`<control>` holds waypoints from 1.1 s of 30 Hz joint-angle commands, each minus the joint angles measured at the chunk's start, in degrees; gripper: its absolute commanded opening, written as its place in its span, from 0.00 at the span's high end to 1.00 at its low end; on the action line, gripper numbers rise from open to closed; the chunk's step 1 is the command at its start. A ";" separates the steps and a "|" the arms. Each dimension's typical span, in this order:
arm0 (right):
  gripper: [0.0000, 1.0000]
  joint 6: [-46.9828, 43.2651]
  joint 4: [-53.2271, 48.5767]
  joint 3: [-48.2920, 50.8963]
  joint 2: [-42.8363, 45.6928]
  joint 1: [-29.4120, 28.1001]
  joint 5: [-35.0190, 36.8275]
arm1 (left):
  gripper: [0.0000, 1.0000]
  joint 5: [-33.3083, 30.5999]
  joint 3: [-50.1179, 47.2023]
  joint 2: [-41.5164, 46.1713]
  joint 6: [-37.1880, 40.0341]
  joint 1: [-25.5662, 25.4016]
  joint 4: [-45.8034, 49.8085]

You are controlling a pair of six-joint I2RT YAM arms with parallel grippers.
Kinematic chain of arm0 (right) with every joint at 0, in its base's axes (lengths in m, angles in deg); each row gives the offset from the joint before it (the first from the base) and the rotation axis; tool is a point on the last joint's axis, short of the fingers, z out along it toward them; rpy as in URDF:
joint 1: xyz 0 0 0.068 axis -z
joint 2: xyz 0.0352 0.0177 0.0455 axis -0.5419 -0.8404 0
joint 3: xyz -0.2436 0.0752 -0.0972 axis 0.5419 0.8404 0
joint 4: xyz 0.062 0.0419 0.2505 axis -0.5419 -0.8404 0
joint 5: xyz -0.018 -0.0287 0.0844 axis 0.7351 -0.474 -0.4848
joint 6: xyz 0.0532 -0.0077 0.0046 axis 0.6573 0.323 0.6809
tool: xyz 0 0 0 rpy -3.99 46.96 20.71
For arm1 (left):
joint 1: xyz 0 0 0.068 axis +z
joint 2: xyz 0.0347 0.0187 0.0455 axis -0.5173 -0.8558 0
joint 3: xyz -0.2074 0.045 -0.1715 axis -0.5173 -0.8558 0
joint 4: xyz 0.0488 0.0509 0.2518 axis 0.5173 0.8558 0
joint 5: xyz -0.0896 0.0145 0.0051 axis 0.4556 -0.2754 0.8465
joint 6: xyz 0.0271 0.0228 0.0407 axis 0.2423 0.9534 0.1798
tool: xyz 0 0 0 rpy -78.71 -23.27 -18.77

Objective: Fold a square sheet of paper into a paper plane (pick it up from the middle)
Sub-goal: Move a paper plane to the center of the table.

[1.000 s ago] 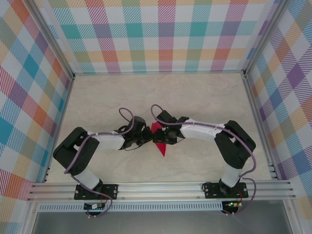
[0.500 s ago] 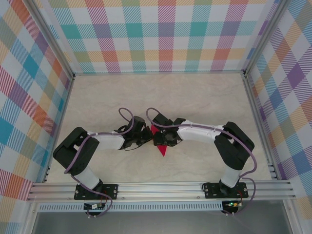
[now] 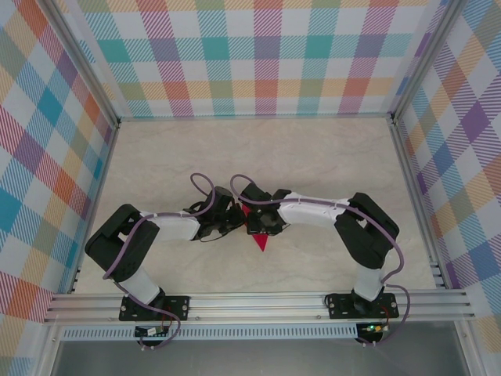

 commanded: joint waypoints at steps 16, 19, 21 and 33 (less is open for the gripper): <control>0.73 3.15 -3.84 -3.46 -2.25 -0.36 4.07 | 0.80 -5.26 0.32 8.36 2.50 2.25 8.54; 0.80 3.33 -3.77 -3.73 -2.22 -0.36 4.01 | 0.71 -7.33 0.17 10.24 2.87 2.68 11.49; 0.86 3.33 -3.74 -3.94 -2.39 -0.36 4.01 | 0.65 -8.61 -0.09 11.44 2.81 3.06 13.14; 0.94 -5.41 -5.61 -15.22 -6.90 3.57 8.15 | 0.18 -20.38 -1.63 21.93 1.94 5.54 27.87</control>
